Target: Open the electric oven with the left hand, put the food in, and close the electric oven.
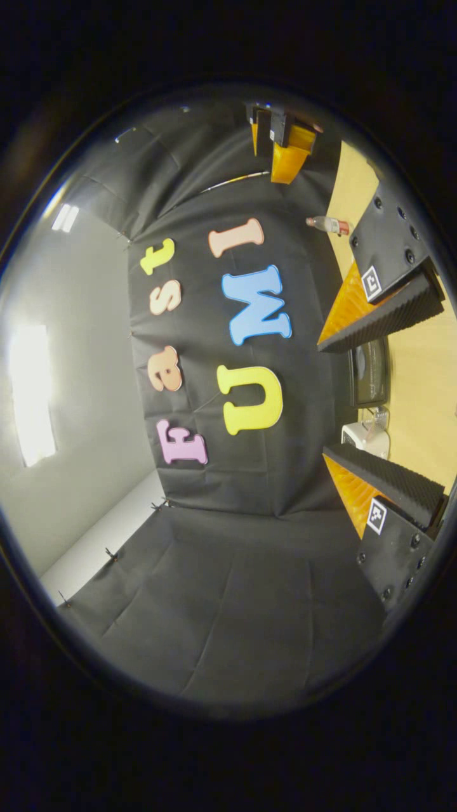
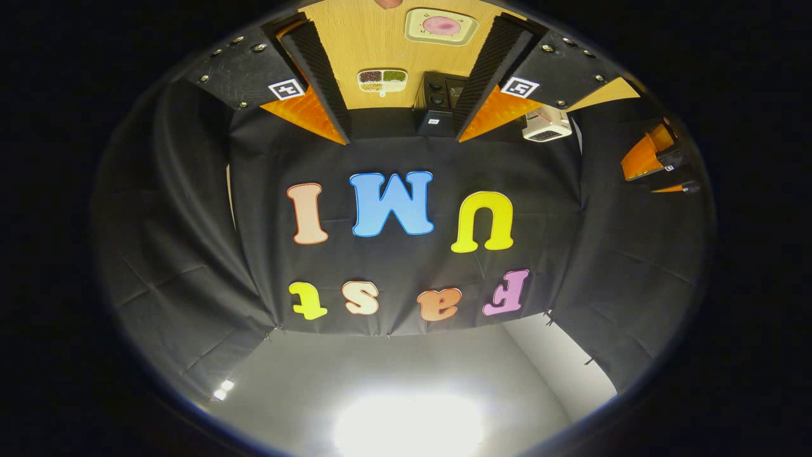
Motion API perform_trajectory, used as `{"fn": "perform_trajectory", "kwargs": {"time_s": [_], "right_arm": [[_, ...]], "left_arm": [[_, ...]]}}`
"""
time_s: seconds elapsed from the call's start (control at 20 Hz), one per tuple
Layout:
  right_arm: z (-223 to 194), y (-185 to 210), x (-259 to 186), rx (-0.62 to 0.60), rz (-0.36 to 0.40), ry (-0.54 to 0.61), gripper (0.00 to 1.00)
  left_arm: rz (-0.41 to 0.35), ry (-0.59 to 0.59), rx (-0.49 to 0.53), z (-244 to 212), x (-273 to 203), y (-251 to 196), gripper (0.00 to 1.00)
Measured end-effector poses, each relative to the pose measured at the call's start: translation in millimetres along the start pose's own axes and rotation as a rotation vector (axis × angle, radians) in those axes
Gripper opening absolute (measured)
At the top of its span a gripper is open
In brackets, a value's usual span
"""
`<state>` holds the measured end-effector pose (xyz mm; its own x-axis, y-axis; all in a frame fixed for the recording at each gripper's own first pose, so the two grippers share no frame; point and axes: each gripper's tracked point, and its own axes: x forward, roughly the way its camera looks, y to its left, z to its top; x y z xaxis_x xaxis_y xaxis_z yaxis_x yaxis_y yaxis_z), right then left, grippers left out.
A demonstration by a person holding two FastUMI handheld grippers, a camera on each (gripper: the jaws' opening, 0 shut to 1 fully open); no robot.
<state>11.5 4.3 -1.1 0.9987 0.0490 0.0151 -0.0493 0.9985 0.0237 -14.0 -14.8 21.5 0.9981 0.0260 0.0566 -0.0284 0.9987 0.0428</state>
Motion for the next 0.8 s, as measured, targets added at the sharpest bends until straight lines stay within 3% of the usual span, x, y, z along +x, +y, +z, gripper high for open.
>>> {"fn": "perform_trajectory", "kwargs": {"time_s": [0.05,0.1,0.2,0.3,0.45,0.8], "right_arm": [[-1.2,-0.9,0.4,-0.002,0.001,0.002,0.96],[-1.8,-2.0,-0.6,-0.003,0.002,0.001,0.96],[-2.8,-5.5,0.5,-0.009,0.005,-0.004,0.96],[-5.4,-11.4,2.7,-0.011,0.001,-0.005,0.96],[-11.6,-14.1,5.0,0.010,0.018,-0.006,0.97],[-31.2,-21.6,38.1,-0.018,-0.026,0.028,0.97]], "left_arm": [[-0.001,0.002,0.000,-0.3,0.6,-1.6,0.97],[-0.003,0.003,-0.002,-1.5,2.1,-4.2,0.90],[-0.009,-0.001,-0.008,-3.4,6.7,-9.6,0.90],[-0.003,0.002,-0.017,-9.0,15.8,-13.5,1.00],[-0.010,0.015,-0.024,-23.6,39.1,-25.4,0.98],[-0.080,0.057,0.011,-86.1,158.5,-57.7,1.00]]}}
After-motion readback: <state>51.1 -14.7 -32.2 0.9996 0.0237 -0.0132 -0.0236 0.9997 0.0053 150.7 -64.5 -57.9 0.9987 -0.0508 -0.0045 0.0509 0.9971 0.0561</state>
